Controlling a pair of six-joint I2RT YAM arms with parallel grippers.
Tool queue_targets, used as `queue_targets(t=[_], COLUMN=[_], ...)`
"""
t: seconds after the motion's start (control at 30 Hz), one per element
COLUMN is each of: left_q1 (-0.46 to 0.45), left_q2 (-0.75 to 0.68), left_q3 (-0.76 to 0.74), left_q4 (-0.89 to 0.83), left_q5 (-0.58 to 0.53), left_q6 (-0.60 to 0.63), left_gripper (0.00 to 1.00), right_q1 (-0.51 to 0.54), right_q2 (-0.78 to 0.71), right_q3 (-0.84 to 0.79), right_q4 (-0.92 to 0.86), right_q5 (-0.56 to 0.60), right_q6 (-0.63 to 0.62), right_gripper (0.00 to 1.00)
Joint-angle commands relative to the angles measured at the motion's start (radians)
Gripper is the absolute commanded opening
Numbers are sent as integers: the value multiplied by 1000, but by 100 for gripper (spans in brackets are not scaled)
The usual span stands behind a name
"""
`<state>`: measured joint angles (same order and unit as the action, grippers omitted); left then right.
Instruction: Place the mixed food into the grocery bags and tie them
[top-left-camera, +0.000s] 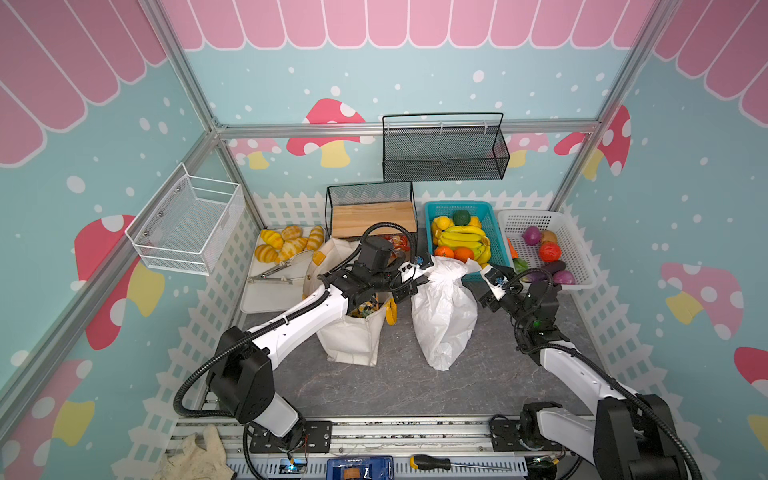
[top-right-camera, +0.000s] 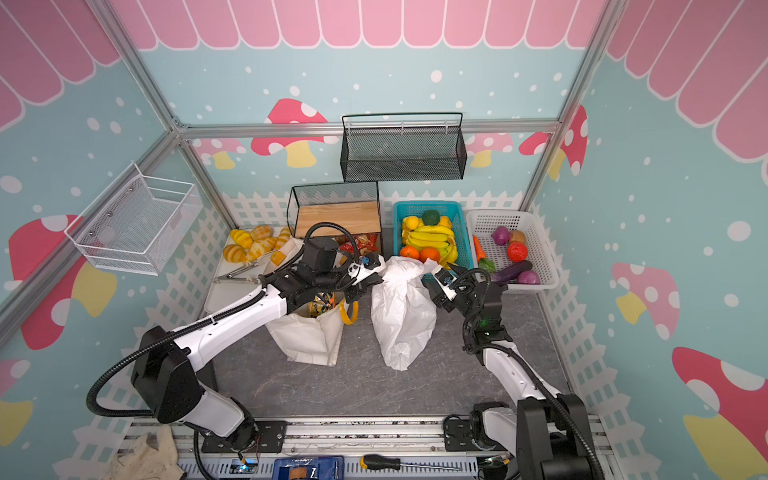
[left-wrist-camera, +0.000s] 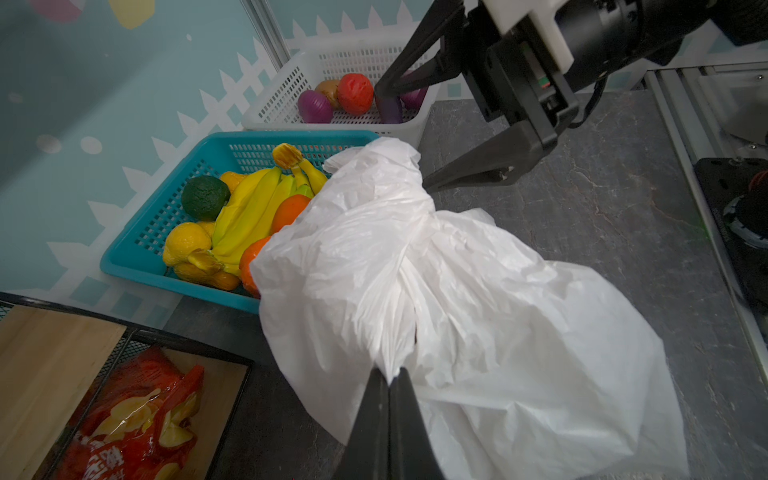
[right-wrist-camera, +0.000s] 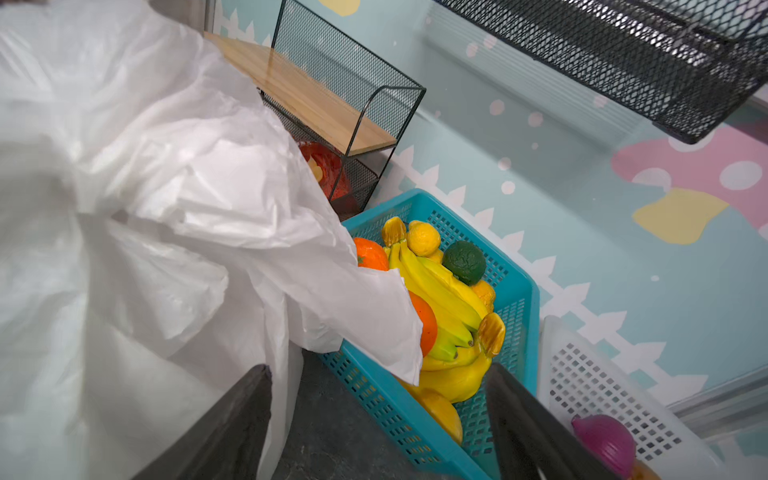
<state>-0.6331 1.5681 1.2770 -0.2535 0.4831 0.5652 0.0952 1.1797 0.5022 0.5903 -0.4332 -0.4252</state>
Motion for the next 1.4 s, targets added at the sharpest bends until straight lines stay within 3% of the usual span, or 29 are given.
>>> queue_targets(t=[0.0, 0.17, 0.27, 0.37, 0.6, 0.7, 1.2, 1.37], left_q1=[7, 6, 7, 6, 7, 7, -2, -8], left_q2=[4, 7, 9, 7, -12, -39, -57, -25], left_q3=[23, 24, 28, 30, 21, 5, -10, 0], left_q4=[4, -3, -9, -14, -8, -3, -76, -97], left_q5=[25, 27, 25, 22, -25, -90, -370, -458], left_q6=[24, 26, 27, 29, 5, -18, 59, 101], left_gripper=[0, 0, 0, 0, 0, 0, 0, 0], right_q1=[24, 57, 78, 86, 97, 104, 100, 89], right_q2=[66, 118, 131, 134, 100, 75, 61, 57], right_q3=[63, 96, 114, 121, 110, 109, 94, 94], right_q4=[12, 50, 40, 26, -48, -104, -152, -149], right_q5=[-7, 17, 45, 73, 220, 316, 872, 980], right_q6=[-181, -229, -258, -273, -263, -238, -130, -146], right_gripper=[83, 79, 70, 56, 12, 2, 0, 0])
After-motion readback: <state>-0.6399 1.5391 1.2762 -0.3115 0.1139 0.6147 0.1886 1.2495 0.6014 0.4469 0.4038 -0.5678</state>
